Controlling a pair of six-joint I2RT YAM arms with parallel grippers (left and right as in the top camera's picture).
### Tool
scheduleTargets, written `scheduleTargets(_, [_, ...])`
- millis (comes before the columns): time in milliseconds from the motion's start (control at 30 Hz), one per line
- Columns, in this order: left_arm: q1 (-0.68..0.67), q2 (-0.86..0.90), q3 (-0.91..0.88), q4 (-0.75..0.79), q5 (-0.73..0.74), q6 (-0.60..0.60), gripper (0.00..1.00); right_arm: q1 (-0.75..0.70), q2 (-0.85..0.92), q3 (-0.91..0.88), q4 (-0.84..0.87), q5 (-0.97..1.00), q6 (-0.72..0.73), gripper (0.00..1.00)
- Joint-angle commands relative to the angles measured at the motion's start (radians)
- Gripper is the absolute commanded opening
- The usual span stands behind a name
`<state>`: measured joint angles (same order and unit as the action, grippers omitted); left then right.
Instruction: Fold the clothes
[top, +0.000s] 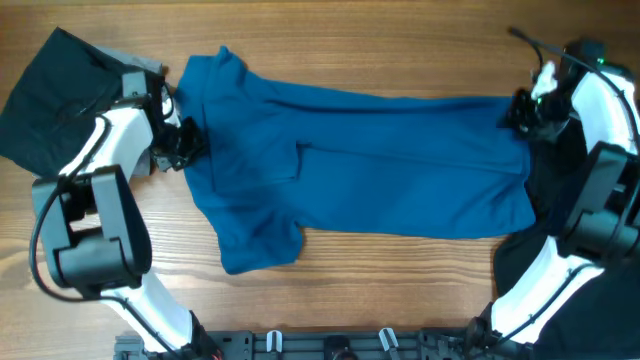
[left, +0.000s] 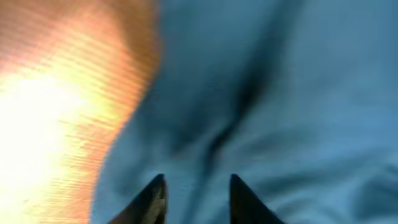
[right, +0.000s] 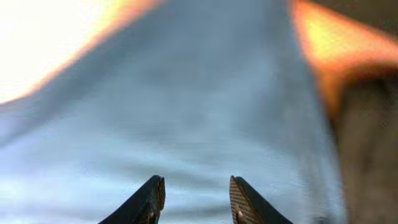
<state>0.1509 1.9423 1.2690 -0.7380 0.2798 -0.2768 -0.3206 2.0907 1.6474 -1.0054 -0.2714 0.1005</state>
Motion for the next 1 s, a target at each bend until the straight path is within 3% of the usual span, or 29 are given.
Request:
scheduleTargets(0, [-0.033,-0.091,0.023,0.046,0.109,0.087,0.23,0.087,-0.098,0.037,0.046,-0.307,-0.137,0.24])
scheduleTargets(67, [-0.077,-0.079,0.019,0.053,0.105,0.117,0.08,0.173,-0.083,0.026,0.09,-0.304,-0.093,0.04])
scheduleTargets(100, [-0.096,-0.067,0.019,0.053,0.1,0.117,0.04,0.221,-0.072,0.014,0.128,-0.302,-0.093,0.04])
scheduleTargets(367, [-0.148,-0.031,0.019,0.053,0.075,0.116,0.04,0.567,0.163,-0.007,0.331,-0.218,0.062,0.04])
scheduleTargets(467, [-0.149,-0.031,0.019,0.053,0.075,0.116,0.04,0.583,0.216,-0.007,0.516,-0.196,0.166,0.04])
scheduleTargets(567, [-0.149,-0.031,0.019,0.052,0.075,0.116,0.06,0.558,0.227,-0.006,0.796,-0.032,0.248,0.06])
scheduleTargets(600, [-0.149,-0.031,0.019,0.048,0.074,0.116,0.13,0.541,0.217,0.001,0.853,0.046,0.259,0.08])
scheduleTargets(633, [-0.149,-0.031,0.019,0.042,0.074,0.116,0.25,0.525,0.205,0.013,0.848,0.083,0.269,0.09])
scheduleTargets(667, [-0.149,-0.031,0.019,0.037,0.074,0.116,0.29,0.511,0.19,0.019,0.831,0.072,0.265,0.11])
scheduleTargets(767, [-0.149,-0.031,0.02,0.023,0.076,0.116,0.31,0.492,0.107,0.019,0.726,-0.123,0.156,0.22])
scheduleTargets(867, [-0.149,-0.031,0.02,0.023,0.075,0.116,0.22,0.535,0.046,0.019,0.614,-0.327,0.072,0.23])
scheduleTargets(967, [-0.148,-0.031,0.02,0.01,0.071,0.116,0.04,0.614,0.052,0.002,0.566,-0.354,0.051,0.19])
